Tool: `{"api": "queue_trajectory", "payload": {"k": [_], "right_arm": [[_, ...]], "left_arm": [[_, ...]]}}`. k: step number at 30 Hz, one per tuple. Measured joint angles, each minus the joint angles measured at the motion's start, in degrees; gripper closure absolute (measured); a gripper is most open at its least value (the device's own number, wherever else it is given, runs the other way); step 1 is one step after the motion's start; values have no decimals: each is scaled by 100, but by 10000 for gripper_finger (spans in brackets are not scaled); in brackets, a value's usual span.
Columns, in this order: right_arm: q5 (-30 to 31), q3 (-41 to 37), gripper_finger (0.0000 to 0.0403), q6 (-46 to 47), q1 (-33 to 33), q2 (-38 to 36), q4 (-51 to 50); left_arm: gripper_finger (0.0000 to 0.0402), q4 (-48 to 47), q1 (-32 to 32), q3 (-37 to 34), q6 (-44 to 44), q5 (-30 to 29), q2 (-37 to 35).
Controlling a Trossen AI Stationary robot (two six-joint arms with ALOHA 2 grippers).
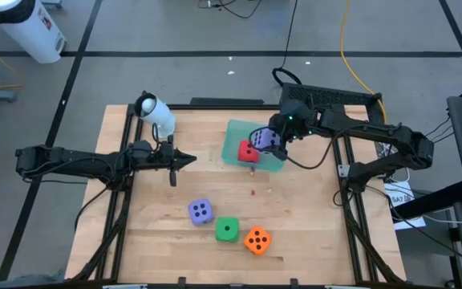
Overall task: Pick & Place Dice
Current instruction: Put the right large purple die into the blue bin
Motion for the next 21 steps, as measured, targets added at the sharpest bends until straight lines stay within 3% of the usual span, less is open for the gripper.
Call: {"api": "queue_trajectory", "payload": {"k": [21], "right_arm": [[3,0,6,-105,4,0,-36]], "left_arm": [[378,0,-2,0,-153,0,-2]]}}
